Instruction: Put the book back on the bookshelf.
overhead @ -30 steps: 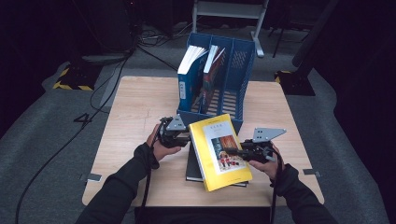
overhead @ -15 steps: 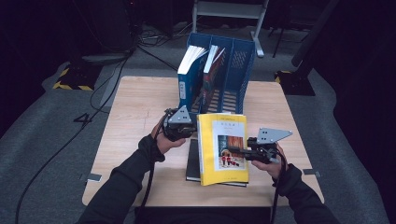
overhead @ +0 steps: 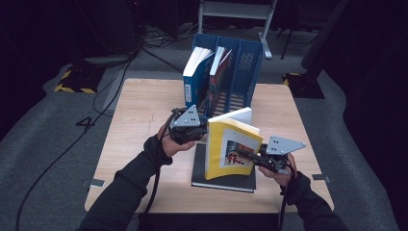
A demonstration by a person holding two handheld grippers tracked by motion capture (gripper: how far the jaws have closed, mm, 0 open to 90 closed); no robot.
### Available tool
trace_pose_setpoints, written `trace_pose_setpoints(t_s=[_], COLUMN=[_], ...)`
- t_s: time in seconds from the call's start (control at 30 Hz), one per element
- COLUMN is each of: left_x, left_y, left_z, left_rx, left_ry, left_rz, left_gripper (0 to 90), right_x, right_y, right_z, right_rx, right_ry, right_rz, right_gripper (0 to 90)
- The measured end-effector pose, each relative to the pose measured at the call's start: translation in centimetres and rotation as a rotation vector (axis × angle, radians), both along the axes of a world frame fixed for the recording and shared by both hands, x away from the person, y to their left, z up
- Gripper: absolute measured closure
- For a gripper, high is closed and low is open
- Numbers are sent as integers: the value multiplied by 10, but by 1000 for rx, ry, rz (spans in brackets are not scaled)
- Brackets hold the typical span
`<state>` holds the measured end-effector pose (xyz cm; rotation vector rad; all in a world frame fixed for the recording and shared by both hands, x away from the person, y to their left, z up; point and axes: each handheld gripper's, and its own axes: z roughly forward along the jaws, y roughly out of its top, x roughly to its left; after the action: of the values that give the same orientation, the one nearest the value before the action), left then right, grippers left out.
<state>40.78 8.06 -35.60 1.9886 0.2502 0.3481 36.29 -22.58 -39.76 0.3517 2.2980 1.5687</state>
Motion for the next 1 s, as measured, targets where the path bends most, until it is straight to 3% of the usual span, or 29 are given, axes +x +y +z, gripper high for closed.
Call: trace_pose_setpoints(t_s=[0.27,0.43,0.67,0.7,0.87,1.0], left_x=[-19,-28,-40,-43,-50,-54], left_y=[3,7,16,20,28,31], left_z=[-1,-4,-18,-23,-33,-38], left_rx=[-45,-38,26,54,117,133], left_ry=[-8,-16,-8,-1,21,47], left_rz=[30,60,78,78,70,50], left_gripper=[676,530,437,407,340,313], right_x=[-14,-21,-27,-28,-29,-29], right_y=[-3,-5,-6,-6,-6,-6], right_z=[-3,-4,-5,-5,-5,-5], right_rx=[-6,-9,-21,-20,-22,-20], right_ry=[-28,-40,-60,-60,-65,-65], right_rz=[12,24,29,31,29,29], right_gripper=[865,865,865,865,864,864])
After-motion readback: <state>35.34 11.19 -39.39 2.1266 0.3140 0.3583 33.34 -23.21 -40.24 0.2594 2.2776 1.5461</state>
